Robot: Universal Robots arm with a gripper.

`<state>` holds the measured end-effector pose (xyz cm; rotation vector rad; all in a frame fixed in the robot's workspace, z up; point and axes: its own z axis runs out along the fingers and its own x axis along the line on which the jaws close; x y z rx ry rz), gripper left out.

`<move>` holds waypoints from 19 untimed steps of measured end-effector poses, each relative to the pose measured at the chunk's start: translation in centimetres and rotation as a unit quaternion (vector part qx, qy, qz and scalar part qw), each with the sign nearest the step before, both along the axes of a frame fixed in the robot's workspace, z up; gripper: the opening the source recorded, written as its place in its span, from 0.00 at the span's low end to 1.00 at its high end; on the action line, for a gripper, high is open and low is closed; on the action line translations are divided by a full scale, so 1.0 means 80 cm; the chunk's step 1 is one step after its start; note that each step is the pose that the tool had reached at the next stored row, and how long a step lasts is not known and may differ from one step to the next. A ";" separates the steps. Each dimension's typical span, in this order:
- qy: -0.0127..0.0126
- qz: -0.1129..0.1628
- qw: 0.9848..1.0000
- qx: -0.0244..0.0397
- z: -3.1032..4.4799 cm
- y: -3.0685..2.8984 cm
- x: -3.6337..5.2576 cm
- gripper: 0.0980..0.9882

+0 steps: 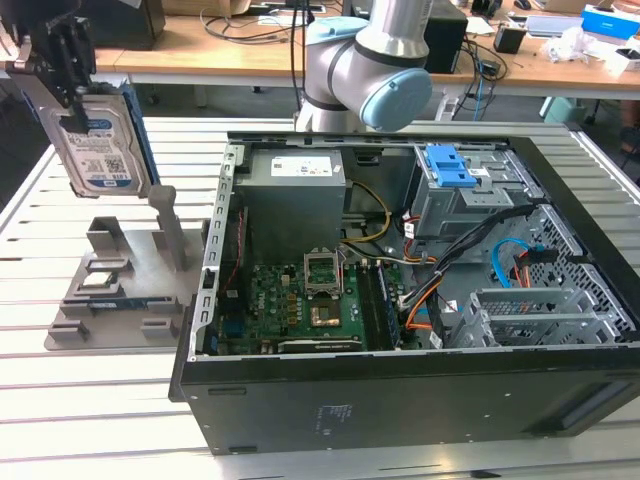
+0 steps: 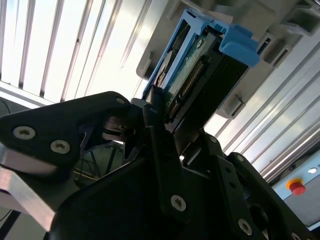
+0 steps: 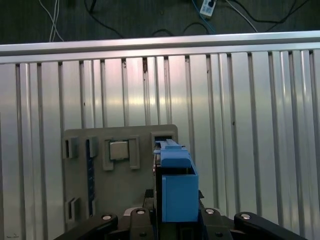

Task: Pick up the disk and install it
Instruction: 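Pick up the disk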

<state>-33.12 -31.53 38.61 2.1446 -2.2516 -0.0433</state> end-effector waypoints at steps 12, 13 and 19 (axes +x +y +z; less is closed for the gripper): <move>0.000 0.000 1.000 0.000 0.0314 0.0007 0.000 0.30; 0.000 0.000 1.000 0.000 0.0335 0.0007 0.000 0.30; 0.000 0.000 1.000 0.000 0.0513 0.0010 0.000 0.30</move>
